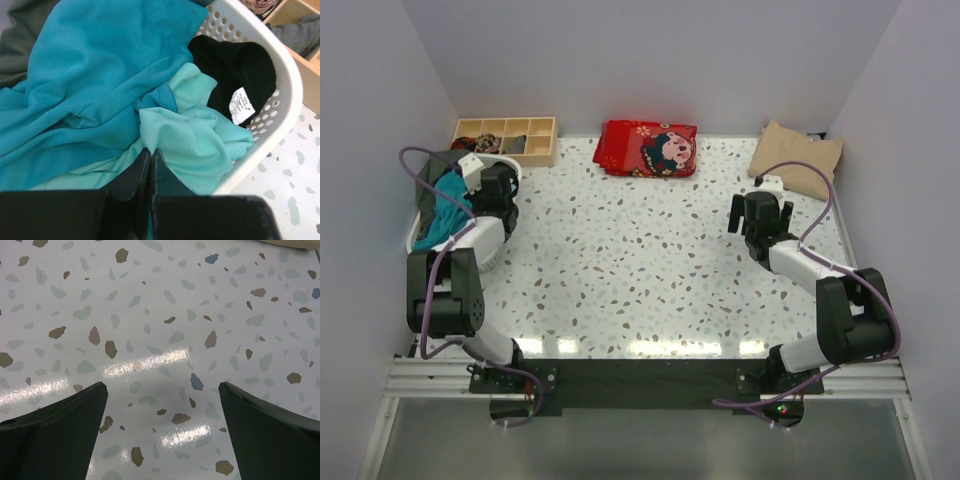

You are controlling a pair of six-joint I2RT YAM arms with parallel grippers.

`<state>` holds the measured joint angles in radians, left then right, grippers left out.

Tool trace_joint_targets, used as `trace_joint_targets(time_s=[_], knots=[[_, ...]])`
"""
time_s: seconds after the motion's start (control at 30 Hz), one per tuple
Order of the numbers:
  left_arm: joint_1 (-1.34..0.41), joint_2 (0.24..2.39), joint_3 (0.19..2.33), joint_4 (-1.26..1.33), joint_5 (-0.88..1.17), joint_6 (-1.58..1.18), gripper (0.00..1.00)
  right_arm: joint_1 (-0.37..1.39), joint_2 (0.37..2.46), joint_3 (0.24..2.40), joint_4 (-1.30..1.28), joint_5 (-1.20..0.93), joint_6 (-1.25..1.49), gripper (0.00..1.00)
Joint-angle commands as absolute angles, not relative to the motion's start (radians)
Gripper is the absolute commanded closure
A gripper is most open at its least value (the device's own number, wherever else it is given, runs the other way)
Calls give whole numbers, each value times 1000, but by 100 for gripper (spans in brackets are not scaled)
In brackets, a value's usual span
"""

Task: Fold and stack the t-shirts
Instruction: Grab crumpled tshirt from bin with the left arm, then move the tshirt to the center of the board

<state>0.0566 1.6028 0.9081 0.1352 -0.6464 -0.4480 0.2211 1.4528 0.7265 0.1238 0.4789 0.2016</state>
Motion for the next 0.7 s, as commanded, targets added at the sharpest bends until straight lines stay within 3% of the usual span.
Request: trace_joint_targets(time_s=[0.0,0.37,0.57,0.67], knots=[[64,1470,988,201,-585,-407,100,216,1463,770,130,471,216,1],[64,1250,1590,-235,-391,-324,100,213,1477,781,129,417,232,1],[64,1273,1839,-371,-89,-327,100,212,1480,781,132,393,239,1],[64,1243,1833,-341,41,-362,100,212,1473,773,141,390,241,1]])
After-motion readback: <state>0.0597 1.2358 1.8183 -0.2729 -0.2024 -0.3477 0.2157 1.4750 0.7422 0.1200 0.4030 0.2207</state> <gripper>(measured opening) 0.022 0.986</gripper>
